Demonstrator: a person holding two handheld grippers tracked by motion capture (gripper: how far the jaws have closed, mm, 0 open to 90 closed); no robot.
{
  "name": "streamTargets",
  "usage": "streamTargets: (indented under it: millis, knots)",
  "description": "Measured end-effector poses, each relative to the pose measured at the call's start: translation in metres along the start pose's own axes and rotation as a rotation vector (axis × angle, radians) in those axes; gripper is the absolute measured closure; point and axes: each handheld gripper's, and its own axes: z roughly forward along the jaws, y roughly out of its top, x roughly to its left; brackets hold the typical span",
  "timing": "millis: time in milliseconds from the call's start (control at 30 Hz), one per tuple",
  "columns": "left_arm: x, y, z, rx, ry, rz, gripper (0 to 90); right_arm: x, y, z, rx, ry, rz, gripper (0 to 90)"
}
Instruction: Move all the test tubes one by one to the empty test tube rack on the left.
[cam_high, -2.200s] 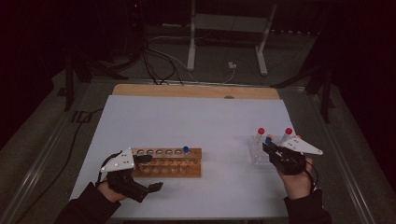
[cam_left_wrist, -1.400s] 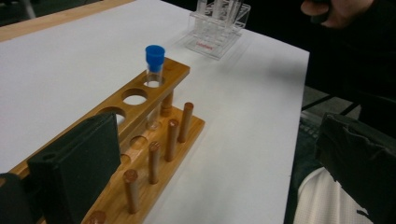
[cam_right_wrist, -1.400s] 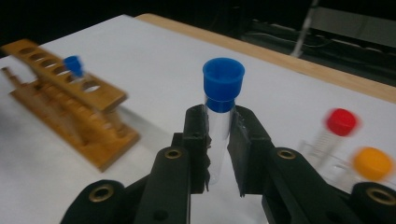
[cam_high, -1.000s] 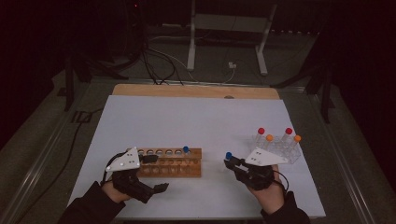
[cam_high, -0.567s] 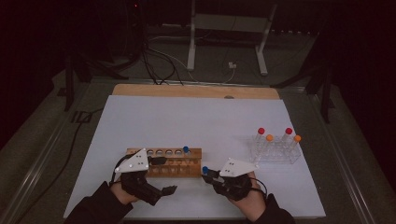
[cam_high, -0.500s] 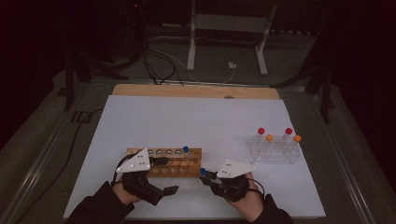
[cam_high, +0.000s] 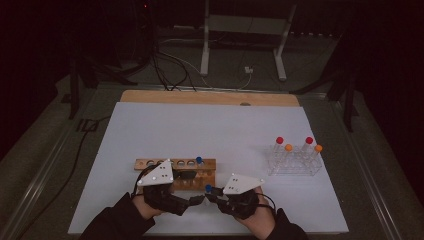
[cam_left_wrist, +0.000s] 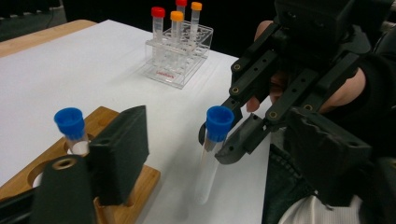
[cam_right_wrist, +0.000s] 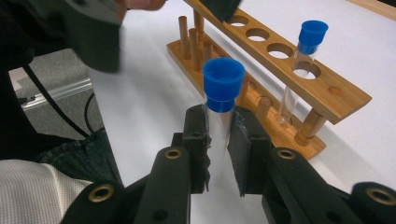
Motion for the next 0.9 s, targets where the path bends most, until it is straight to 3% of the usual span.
streamTargets:
  millis: [400, 633, 900]
  knots:
    - [-0.003, -0.001, 0.013, -0.003, 0.015, 0.020, 53.0, 0.002, 0.002, 0.002, 0.001, 0.011, -0.001, 76.6]
    - [-0.003, -0.003, 0.015, 0.003, 0.002, 0.029, 68.6, 0.003, 0.002, 0.002, -0.003, 0.012, -0.004, 76.6]
    - [-0.004, -0.005, 0.018, 0.012, 0.002, 0.036, 76.1, 0.002, 0.002, 0.002, 0.000, 0.013, -0.002, 76.6]
